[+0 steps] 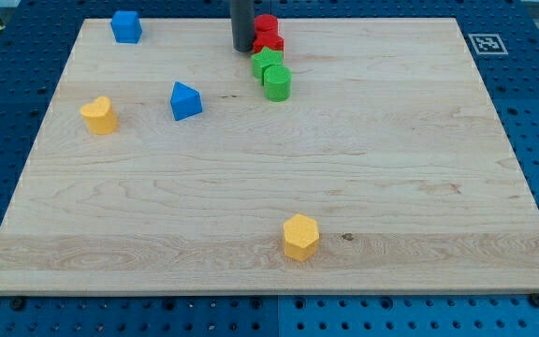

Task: Adjust all the green and red blocks in a vertical line

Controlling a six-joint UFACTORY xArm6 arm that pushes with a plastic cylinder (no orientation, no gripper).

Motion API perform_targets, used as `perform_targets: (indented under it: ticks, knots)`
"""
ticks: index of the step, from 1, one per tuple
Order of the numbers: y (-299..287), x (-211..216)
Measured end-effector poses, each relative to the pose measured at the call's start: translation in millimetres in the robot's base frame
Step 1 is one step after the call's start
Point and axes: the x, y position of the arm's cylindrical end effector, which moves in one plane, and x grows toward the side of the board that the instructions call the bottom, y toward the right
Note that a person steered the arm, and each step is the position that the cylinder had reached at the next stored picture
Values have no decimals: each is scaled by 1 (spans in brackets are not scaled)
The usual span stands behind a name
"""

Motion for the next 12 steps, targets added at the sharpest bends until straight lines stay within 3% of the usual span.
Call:
perform_targets:
  ticks: [3,5,12]
  knots:
    - [-12,2]
    - [-19,32]
    - [1,64]
